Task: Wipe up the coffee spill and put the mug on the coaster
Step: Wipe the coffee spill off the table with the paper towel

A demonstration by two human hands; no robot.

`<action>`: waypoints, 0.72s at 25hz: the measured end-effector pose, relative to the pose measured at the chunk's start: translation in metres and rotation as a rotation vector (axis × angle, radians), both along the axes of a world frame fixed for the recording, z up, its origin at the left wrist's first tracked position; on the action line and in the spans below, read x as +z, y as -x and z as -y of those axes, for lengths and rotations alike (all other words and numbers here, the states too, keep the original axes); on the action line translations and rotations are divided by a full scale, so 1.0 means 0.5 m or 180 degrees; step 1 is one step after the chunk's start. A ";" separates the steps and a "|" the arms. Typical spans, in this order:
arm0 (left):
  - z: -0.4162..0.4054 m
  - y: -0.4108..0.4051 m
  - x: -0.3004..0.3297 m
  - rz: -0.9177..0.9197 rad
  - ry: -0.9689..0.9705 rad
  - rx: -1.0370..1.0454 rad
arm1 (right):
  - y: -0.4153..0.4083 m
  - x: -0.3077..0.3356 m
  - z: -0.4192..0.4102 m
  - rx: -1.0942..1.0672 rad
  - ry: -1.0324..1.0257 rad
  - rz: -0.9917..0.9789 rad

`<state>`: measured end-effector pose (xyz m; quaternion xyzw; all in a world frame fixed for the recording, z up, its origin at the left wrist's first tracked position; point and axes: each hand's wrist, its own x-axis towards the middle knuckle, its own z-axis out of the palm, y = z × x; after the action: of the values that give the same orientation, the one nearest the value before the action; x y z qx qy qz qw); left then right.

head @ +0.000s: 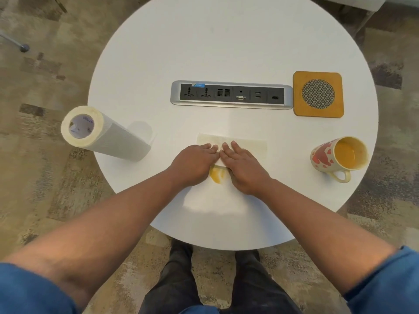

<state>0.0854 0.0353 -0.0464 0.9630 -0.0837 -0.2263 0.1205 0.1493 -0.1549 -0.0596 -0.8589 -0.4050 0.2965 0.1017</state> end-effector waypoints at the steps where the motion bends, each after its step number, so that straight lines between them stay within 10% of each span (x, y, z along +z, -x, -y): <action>1: 0.004 0.007 0.000 -0.0017 -0.0021 -0.0002 | 0.009 -0.001 0.003 -0.0018 0.0005 -0.0003; 18: 0.072 0.054 -0.069 0.0366 0.0023 0.0368 | 0.070 -0.051 0.031 -0.1079 0.0201 0.0540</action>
<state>0.0586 -0.0009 -0.0808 0.9771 -0.0355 -0.1630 0.1319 0.1143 -0.1702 -0.0853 -0.9395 -0.2521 0.2142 0.0886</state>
